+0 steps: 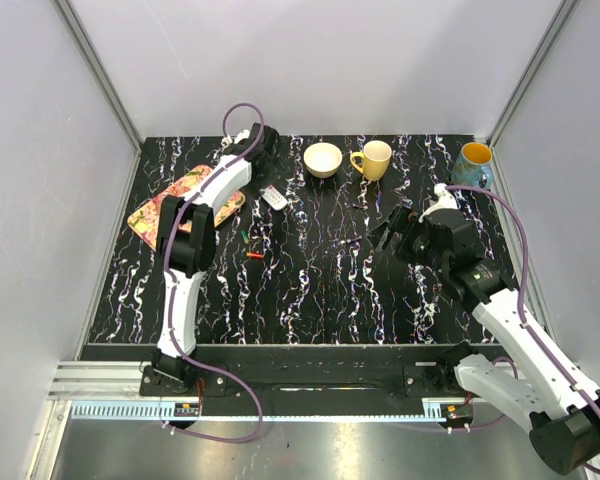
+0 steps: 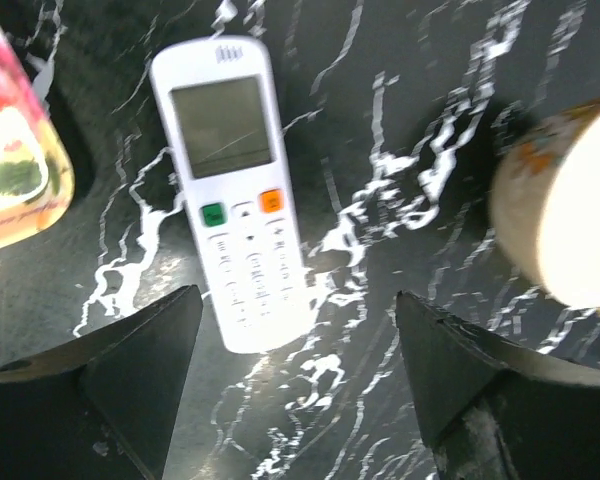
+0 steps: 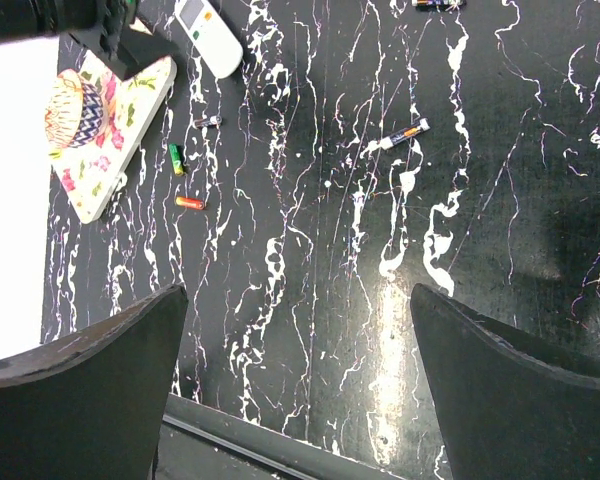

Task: Load the batteries into the remote control
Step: Move the remote control to the center of the board, then pick up the remote control from the center of the board.

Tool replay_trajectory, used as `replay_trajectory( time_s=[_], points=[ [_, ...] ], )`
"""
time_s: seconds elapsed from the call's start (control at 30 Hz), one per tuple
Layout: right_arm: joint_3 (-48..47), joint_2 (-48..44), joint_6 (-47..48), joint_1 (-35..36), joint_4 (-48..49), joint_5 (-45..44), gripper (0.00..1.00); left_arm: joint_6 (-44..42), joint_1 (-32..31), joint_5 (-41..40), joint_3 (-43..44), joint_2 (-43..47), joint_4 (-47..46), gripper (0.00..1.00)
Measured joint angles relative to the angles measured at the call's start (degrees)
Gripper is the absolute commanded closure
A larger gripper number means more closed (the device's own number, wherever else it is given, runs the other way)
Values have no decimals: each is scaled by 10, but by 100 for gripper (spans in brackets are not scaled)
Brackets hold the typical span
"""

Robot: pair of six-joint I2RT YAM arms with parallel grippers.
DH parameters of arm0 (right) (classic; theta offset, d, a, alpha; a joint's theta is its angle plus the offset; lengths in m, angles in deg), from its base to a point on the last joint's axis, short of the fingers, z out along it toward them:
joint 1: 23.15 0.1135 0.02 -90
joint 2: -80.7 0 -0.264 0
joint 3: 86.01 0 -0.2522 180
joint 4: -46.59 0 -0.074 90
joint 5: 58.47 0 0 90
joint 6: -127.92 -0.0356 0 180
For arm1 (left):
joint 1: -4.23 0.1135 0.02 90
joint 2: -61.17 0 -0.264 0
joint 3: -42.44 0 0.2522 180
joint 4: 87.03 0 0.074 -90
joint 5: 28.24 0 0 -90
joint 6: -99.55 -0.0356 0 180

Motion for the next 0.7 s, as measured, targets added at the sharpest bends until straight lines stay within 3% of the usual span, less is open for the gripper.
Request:
replay_trajectory(
  time_s=[0.23, 0.7],
  points=[
    [0, -11, -5, 0, 0, 6, 0, 18, -10, -49, 173, -73, 71, 25],
    [10, -16, -13, 0, 1, 30, 0, 54, -11, -70, 151, -96, 139, 23]
  ],
)
